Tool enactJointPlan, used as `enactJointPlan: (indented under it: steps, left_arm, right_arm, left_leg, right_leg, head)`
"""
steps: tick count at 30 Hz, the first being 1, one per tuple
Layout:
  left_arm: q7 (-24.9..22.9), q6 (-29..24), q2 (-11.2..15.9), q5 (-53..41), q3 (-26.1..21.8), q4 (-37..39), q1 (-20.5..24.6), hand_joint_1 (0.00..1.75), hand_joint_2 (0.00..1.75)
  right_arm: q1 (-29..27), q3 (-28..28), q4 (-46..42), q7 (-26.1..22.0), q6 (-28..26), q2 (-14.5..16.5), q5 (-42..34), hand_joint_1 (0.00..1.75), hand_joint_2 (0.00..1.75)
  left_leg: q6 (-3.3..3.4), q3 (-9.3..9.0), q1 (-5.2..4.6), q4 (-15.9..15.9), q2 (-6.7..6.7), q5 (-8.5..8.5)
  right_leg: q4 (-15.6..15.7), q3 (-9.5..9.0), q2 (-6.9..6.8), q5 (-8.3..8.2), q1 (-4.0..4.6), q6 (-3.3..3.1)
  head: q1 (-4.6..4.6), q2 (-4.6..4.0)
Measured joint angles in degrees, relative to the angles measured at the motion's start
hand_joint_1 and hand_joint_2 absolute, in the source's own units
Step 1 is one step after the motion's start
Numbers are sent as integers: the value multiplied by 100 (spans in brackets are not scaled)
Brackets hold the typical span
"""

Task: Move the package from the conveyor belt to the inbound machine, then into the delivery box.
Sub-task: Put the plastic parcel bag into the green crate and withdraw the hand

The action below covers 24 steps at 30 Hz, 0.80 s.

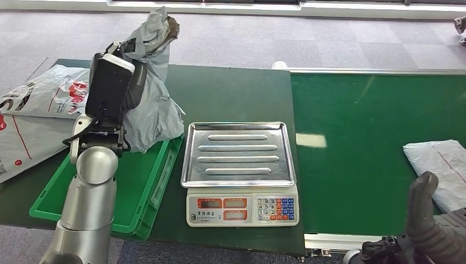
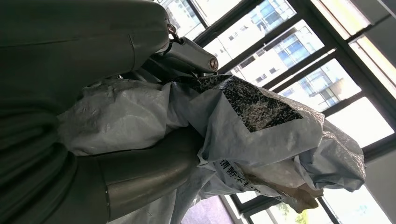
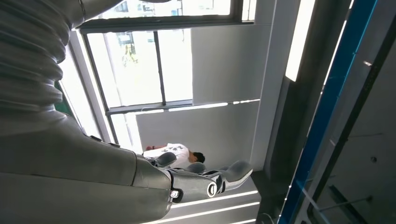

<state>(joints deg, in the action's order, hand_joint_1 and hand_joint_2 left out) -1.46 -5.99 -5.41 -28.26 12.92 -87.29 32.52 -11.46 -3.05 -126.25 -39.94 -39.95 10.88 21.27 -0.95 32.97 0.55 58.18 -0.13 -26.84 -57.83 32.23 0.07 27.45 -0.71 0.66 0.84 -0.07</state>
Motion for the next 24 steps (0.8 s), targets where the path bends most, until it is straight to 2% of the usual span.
enactJointPlan:
  steps: [2,6,11,15,24]
  left_arm:
    - [48,0,80,115,-189,-87,-123,170,175]
    - [124,12,212,252,-399,-151,-282,103,175]
    - [175,129,356,354,-608,-159,-489,103,175]
    - [181,133,412,364,-677,-159,-565,4,175]
    - [191,245,448,360,-715,-119,-689,0,175]
  right_arm:
    - [-44,25,0,0,0,0,-42,0,175]
    - [-93,48,0,1,0,-2,-95,0,175]
    - [-171,55,10,1,0,-2,-143,0,175]
    - [-189,64,28,1,0,-2,-150,0,175]
    - [-251,76,68,1,0,-5,-190,0,175]
  left_leg:
    - [0,1,0,0,-1,0]
    - [-1,0,0,0,-2,0]
    - [-1,2,0,0,-1,0]
    - [-1,3,0,0,-2,1]
    - [-1,3,0,0,-2,0]
  right_leg:
    - [0,0,-3,0,1,0]
    - [0,-1,-5,0,1,0]
    - [0,4,-2,0,2,-1]
    - [0,4,-3,0,2,-1]
    - [0,4,-3,0,2,-1]
  head:
    - [0,0]
    - [0,0]
    - [0,0]
    - [-1,0]
    - [-1,0]
